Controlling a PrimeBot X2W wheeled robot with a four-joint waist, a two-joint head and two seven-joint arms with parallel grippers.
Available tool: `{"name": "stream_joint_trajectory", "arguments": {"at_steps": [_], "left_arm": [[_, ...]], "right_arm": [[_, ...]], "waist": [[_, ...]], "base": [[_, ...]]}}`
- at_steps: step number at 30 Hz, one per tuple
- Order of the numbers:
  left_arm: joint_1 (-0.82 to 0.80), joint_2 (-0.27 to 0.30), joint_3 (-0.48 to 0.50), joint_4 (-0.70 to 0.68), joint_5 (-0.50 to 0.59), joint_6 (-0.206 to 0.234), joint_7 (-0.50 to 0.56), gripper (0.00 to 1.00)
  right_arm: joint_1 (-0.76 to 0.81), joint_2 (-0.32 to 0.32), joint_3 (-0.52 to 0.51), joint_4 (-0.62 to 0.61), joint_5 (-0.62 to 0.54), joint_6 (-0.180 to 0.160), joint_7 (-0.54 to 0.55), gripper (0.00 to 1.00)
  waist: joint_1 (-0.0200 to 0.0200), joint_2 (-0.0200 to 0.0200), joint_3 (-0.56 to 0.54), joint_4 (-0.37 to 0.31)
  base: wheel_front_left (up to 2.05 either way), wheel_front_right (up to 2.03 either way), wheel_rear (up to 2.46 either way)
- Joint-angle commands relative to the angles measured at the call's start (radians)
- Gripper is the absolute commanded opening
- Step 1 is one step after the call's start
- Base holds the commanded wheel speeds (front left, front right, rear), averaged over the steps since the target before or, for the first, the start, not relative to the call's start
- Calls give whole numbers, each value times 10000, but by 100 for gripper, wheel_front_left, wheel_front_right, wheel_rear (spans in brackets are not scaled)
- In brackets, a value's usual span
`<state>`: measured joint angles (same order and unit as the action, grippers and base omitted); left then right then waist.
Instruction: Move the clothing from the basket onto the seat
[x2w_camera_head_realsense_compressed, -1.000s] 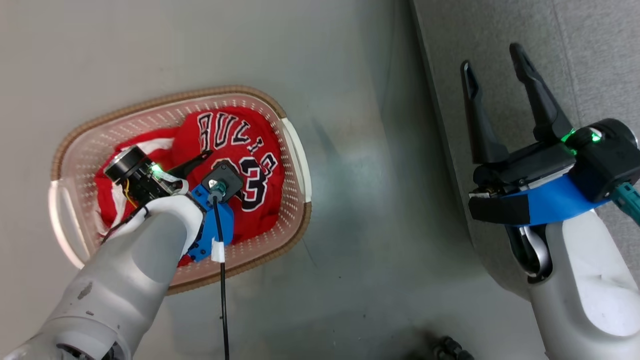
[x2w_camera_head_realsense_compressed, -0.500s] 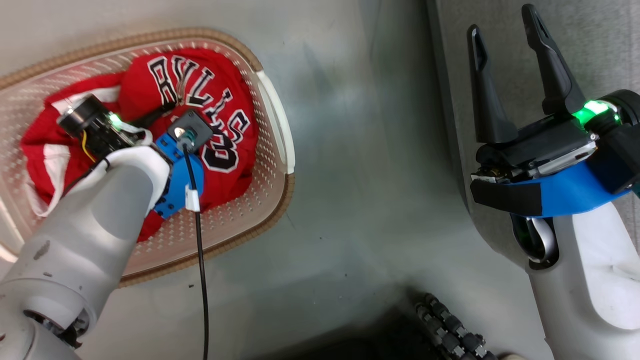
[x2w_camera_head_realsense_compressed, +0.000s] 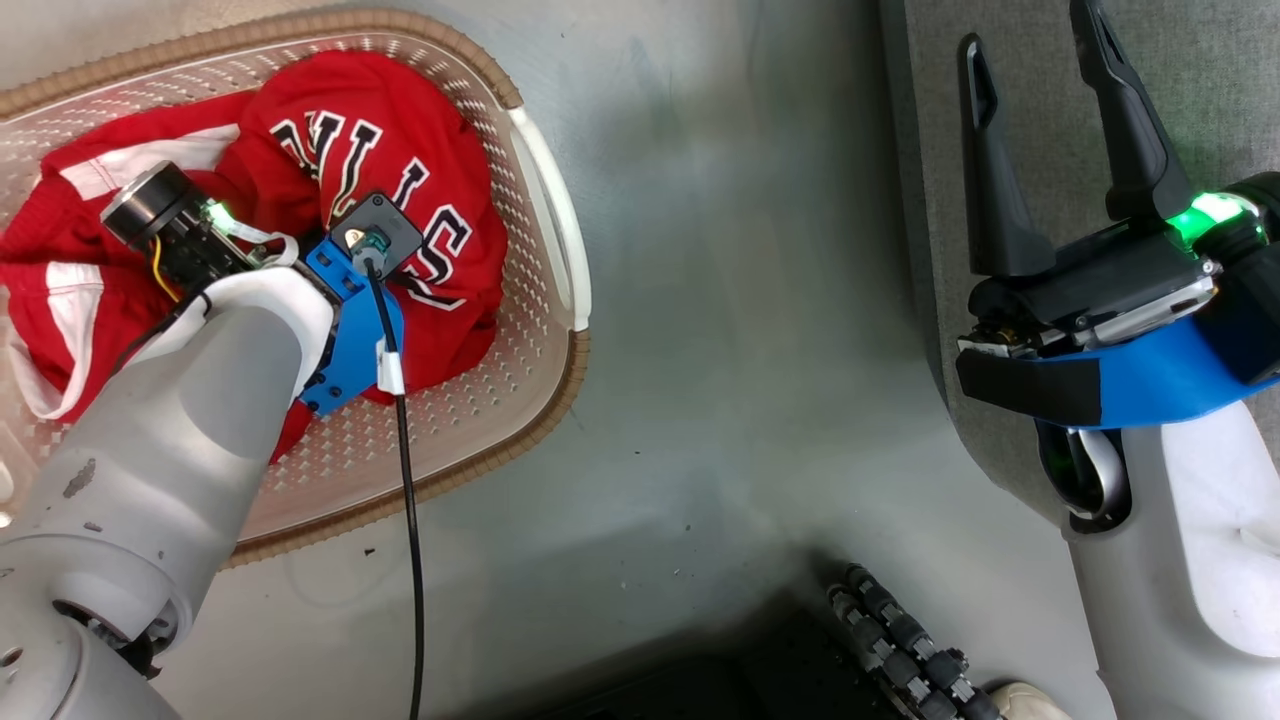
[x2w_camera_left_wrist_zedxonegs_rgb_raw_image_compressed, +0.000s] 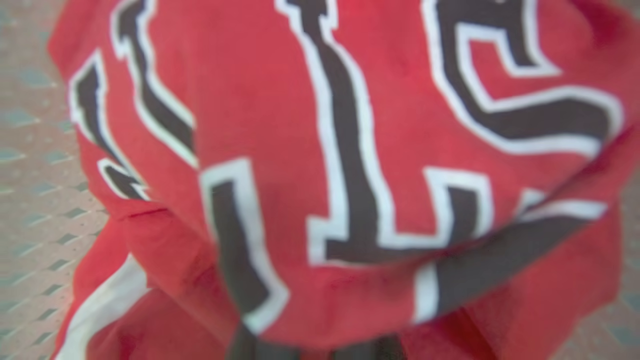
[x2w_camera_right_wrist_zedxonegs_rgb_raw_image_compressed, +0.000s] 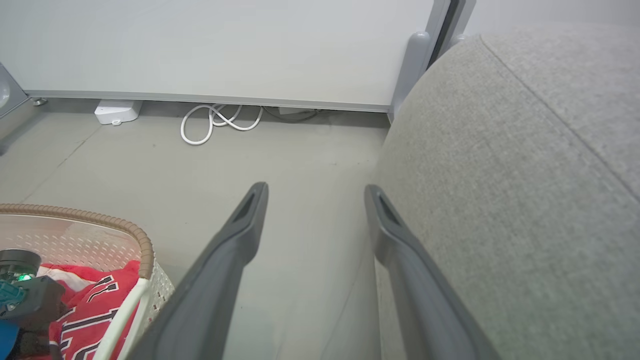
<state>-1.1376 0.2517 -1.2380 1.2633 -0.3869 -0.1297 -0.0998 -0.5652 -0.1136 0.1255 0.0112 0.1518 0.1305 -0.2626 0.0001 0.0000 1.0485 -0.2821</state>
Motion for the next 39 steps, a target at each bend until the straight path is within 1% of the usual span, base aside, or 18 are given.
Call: {"name": "stream_joint_trajectory", "arguments": {"at_steps": [1, 9, 14, 20, 22, 29, 30, 39], "left_arm": [[-192, -30, -21, 46, -59, -7, -116, 0], [-82, -448, 71, 98, -405, -7, -879, 0], [120, -831, 205, 38, -617, 69, -1423, 0], [484, -1141, 457, -409, -800, 175, -1662, 0], [590, -1183, 604, -921, -814, 261, -1659, 0], [1482, -973, 1581, -2940, -710, 678, -1667, 0], [1482, -973, 1581, -2940, -710, 678, -1667, 0], [2843, -765, 3351, -5290, -283, 1041, -1668, 0]], "right_arm": [[-111, -5, -23, -14, -73, 4, -35, 100], [-2, -141, -132, 122, -42, 3, -35, 100], [179, -234, -231, 262, -65, 4, -35, 100], [465, -371, -313, 437, -100, 3, -35, 100], [564, -423, -356, 504, -116, 3, -35, 100], [1072, -539, -475, 775, -164, 3, -35, 100], [1072, -539, -475, 775, -164, 3, -35, 100], [1988, -524, -647, 1139, -197, 3, -35, 100]], "waist": [[-1, 0, -75, 59], [-1, 0, -671, 442], [-1, 0, -1296, 799], [-1, 0, -2161, 1217], [-1, 0, -2463, 1373], [-1, 0, -3761, 1823], [-1, 0, -3761, 1823], [-1, 0, -5624, 2200]], "base": [[0, 0, 0], [0, 0, 0], [0, 0, 0], [0, 0, 0], [0, 0, 0], [0, 0, 0], [0, 0, 0], [0, 0, 0]]}}
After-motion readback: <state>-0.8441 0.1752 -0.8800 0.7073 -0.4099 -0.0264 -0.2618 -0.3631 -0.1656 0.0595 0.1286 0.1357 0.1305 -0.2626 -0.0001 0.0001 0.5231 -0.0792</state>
